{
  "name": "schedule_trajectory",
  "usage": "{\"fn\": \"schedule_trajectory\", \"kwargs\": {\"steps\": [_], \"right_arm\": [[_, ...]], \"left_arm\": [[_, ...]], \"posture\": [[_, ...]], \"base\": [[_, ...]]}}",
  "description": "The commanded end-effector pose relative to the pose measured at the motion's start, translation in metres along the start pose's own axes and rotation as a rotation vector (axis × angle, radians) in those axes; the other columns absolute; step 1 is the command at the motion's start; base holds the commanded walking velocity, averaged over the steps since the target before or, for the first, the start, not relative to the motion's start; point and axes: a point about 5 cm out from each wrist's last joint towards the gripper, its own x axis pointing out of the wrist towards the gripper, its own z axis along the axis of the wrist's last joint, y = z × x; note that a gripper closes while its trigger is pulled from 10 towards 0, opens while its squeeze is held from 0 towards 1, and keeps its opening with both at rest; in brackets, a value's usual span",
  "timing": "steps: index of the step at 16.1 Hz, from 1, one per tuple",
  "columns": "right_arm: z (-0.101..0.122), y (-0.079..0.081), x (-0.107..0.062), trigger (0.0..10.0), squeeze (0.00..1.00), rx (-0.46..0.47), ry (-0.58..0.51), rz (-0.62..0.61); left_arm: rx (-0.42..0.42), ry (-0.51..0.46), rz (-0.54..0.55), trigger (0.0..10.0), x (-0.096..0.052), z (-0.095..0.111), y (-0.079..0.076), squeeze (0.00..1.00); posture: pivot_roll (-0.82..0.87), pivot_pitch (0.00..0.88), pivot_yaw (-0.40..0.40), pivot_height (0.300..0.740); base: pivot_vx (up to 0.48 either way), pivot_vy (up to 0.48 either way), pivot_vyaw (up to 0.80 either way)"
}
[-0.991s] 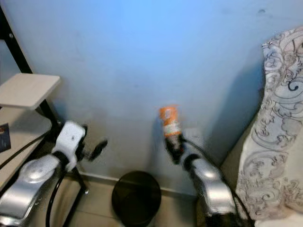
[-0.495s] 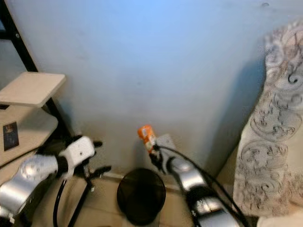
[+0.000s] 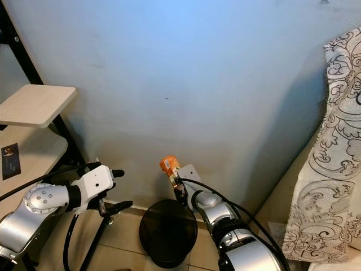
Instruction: Clean up the room
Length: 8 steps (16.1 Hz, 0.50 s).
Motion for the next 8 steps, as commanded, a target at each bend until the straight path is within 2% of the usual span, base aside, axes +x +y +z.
{"fn": "schedule_trajectory", "kwargs": {"steps": [1,5,8], "right_arm": [[0.005,0.002,0.001,10.0,1.0,-0.016,-0.009,0.018],[0.001,0.011,0.003,10.0,1.0,-0.028,0.011,0.061],[-0.007,0.017,0.003,10.0,1.0,0.032,0.031,0.101]], "left_arm": [[0.028,0.006,0.0,10.0,-0.001,0.002,0.004,0.0],[0.031,0.009,0.0,10.0,-0.001,0.001,0.005,0.0],[0.027,0.005,-0.001,10.0,-0.001,0.002,0.005,0.0]], "posture": [[0.16,0.0,0.022,0.74],[0.16,0.0,0.019,0.74],[0.17,0.0,0.015,0.74]], "base": [[0.0,0.0,0.0],[0.0,0.0,0.0],[0.0,0.0,0.0]]}}
